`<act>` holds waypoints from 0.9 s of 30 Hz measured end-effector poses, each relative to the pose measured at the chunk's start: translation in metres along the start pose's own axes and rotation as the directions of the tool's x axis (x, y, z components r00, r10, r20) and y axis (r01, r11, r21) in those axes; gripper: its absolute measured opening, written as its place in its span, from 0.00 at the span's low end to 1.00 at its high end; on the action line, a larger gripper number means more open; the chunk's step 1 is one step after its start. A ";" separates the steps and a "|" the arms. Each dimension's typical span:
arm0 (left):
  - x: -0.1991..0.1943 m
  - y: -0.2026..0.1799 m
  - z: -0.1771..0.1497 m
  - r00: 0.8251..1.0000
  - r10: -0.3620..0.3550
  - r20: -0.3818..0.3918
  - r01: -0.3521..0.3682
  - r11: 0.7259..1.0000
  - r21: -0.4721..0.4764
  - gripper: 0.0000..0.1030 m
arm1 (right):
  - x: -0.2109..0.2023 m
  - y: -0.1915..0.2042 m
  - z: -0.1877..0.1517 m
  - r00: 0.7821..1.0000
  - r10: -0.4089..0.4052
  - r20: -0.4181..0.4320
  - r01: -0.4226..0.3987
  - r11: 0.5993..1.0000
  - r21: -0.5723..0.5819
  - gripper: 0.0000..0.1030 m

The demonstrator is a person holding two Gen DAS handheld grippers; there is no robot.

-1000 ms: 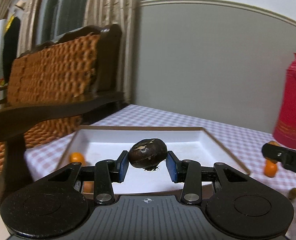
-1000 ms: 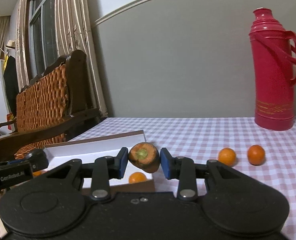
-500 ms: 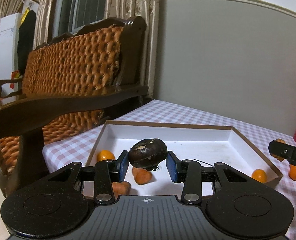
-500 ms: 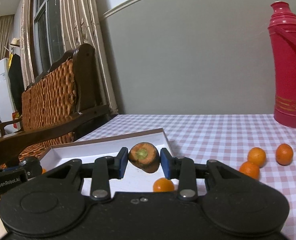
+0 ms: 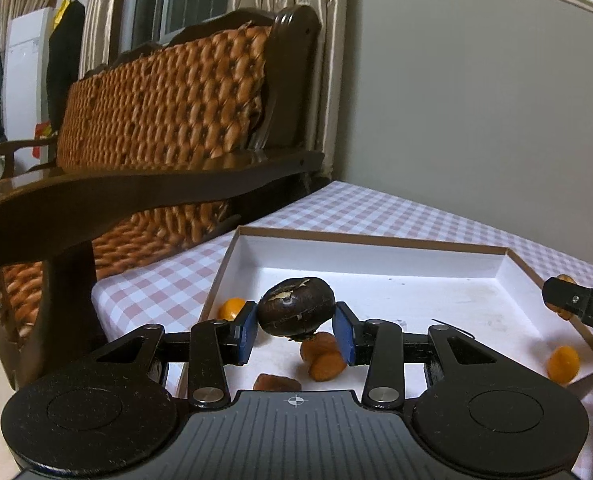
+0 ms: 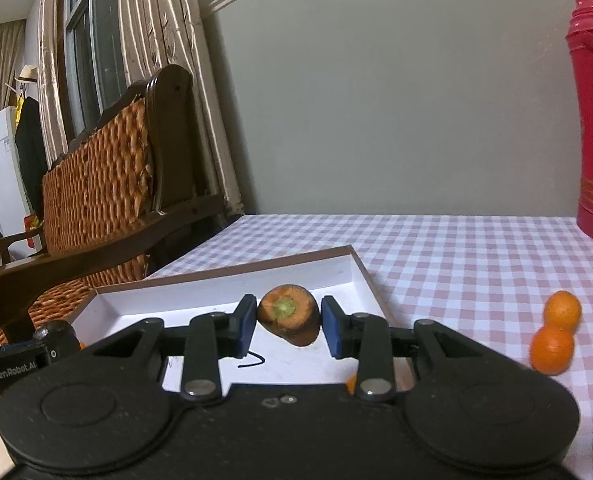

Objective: Organize fruits
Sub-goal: 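Carry both held pieces over the white box and open both tools to drop them, then move both open tools back toward the remaining fruit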

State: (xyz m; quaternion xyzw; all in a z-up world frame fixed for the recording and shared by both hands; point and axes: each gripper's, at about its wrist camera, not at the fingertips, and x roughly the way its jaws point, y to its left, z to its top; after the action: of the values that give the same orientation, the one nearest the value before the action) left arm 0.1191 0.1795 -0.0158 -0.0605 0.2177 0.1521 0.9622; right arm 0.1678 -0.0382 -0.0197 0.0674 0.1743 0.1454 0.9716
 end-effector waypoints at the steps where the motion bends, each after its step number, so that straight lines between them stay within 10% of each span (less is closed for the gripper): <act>1: 0.003 0.000 0.000 1.000 0.007 -0.004 -0.007 1.000 -0.002 0.40 | 0.003 0.001 0.001 1.000 -0.003 -0.003 0.003 1.000 -0.002 0.26; 5: 0.014 0.002 0.003 0.999 0.043 -0.028 -0.043 0.999 -0.025 0.41 | 0.017 -0.001 0.005 0.999 -0.023 -0.025 0.022 1.000 -0.007 0.30; 9: 0.012 -0.001 0.008 1.000 0.005 -0.019 -0.006 0.999 -0.032 1.00 | 0.011 -0.008 0.011 0.999 -0.036 0.033 0.035 0.999 0.019 0.74; 13: -0.012 -0.015 0.012 0.994 0.057 0.096 -0.061 0.997 0.042 1.00 | -0.006 -0.012 0.018 0.994 -0.033 0.101 0.029 0.999 0.040 0.87; 27: -0.023 -0.019 0.011 0.997 0.019 0.079 -0.021 0.999 0.026 1.00 | -0.033 -0.021 0.020 0.986 -0.025 0.165 0.024 1.000 0.011 0.94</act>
State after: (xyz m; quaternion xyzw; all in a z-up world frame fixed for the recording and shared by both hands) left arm 0.1092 0.1575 0.0049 -0.0395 0.1823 0.1611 0.9691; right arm 0.1509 -0.0702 0.0058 0.0816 0.0946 0.1265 0.9841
